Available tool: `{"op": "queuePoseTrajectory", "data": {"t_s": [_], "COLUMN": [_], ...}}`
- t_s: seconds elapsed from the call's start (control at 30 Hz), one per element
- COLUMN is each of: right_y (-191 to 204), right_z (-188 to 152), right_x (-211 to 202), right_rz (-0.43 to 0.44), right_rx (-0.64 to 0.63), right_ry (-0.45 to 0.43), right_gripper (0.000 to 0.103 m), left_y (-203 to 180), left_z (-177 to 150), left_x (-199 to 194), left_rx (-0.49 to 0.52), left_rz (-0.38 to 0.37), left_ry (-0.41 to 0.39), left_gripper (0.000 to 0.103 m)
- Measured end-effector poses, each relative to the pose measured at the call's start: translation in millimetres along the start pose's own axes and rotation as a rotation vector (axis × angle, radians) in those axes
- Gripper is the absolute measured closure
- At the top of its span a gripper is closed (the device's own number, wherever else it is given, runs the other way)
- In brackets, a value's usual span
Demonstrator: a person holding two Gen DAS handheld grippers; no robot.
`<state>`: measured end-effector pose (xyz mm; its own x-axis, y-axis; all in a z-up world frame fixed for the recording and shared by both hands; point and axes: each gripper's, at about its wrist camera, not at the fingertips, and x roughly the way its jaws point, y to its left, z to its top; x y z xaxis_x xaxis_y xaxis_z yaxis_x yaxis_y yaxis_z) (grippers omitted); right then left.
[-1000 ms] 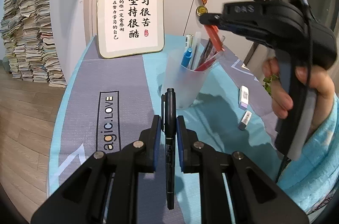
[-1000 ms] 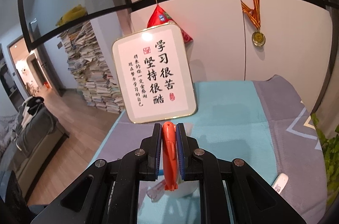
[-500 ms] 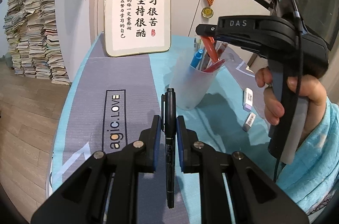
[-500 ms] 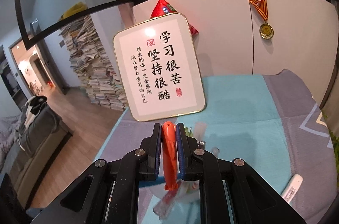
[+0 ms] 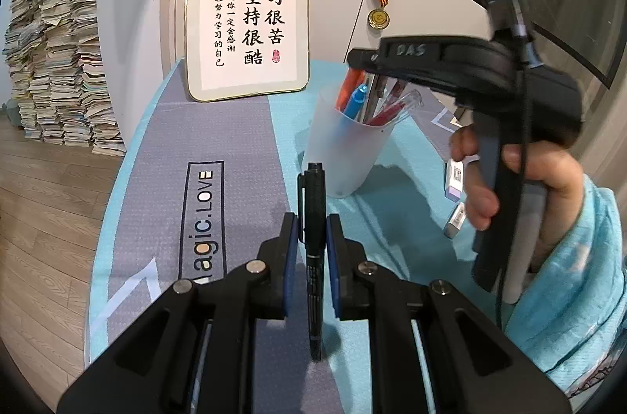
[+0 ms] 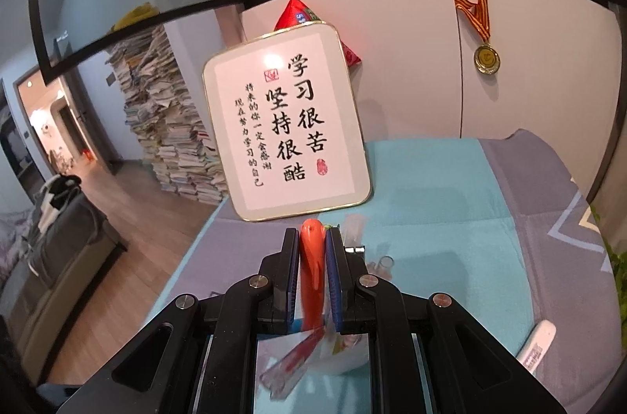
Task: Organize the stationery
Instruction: 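Lower the orange highlighter into the frosted cup and open the right gripper, then drop the black marker into the cup with the left gripper while the right reaches for the eraser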
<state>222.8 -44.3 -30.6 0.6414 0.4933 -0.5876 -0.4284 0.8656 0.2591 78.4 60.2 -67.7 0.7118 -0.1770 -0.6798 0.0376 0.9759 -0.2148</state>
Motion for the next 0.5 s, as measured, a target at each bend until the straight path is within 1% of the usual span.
{"op": "queuePoseTrajectory", "data": {"t_s": [0.1,0.23,0.5], "right_y": [-4.0,-6.8,-4.7], "right_z": [-2.6,-4.5,-5.6], "right_x": [5.0,1.5,-4.5], "right_rz": [0.011,0.01,0.04], "right_rx": [0.02,0.031,0.03], "right_ry": [0.019,0.026,0.058], "right_gripper": [0.088,0.088,0.088], "left_y": [1.4,2.5,-0.7], "left_z": [-0.3,0.4,0.5], "left_x": [0.0,1.1,0.8], "left_rx": [-0.002,-0.007,0.003], "left_rz": [0.004,0.005,-0.001], "left_ry": [-0.001,0.0,-0.002], "left_gripper": [0.091,0.091,0.091]}}
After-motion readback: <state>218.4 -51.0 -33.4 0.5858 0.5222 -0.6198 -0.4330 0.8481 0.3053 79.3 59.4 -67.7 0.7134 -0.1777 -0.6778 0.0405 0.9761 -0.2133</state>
